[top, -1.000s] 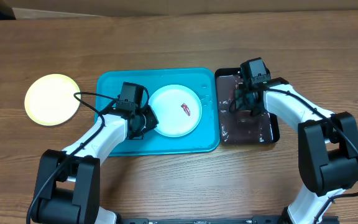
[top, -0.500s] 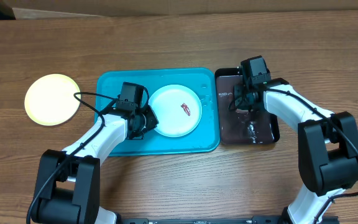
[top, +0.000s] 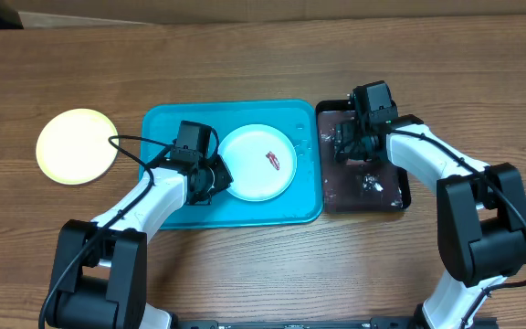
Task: Clean dirty plates on tray and stack at the side
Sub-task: 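Grasp the green sponge and rub it in the black tray's water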
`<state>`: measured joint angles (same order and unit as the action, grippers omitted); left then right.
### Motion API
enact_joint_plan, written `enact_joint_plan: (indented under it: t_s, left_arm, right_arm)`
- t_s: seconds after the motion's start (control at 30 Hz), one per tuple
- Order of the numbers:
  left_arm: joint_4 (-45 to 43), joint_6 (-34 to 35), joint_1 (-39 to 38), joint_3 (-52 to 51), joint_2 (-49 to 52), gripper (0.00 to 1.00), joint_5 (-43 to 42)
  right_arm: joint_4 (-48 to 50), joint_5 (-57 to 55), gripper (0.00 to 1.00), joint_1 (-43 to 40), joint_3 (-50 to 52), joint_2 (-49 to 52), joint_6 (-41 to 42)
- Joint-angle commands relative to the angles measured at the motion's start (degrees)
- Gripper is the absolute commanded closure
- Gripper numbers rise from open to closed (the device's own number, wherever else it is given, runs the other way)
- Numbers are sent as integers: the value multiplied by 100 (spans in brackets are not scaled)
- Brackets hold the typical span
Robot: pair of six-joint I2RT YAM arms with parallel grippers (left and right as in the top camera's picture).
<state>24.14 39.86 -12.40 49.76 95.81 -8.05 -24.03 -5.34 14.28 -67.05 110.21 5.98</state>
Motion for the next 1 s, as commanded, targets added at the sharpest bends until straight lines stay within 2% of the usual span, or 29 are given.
enact_joint_plan:
  t_s: [0.0, 0.1, 0.13, 0.17, 0.27, 0.37, 0.6, 0.73, 0.97]
  left_arm:
    - [-2, -111, -37, 44, 46, 74, 72]
    - [-2, -114, -37, 44, 46, 74, 74]
    - [-2, -111, -37, 44, 46, 74, 74]
    - [-2, -111, -37, 44, 46, 74, 74]
    - [-2, -111, -37, 44, 46, 74, 74]
    - [0, -114, -37, 44, 46, 74, 72]
    - [0, -111, -37, 44, 46, 74, 72]
    - [0, -111, -37, 44, 46, 74, 72]
    - [2, -111, -37, 44, 46, 74, 70]
  right_arm:
    - [-7, -13, 96, -15, 26, 46, 20]
    - [-4, -15, 94, -15, 26, 50, 20]
    - [2, -15, 55, -15, 26, 50, 20]
    - [17, -13, 39, -15, 26, 50, 20]
    - [44, -15, 18, -15, 26, 50, 20]
    - [85, -15, 3, -15, 26, 50, 20]
    - [264, -15, 2, -15, 26, 50, 22]
    - [280, -15, 11, -15, 26, 50, 22]
    - [293, -15, 12, -15, 26, 146, 22]
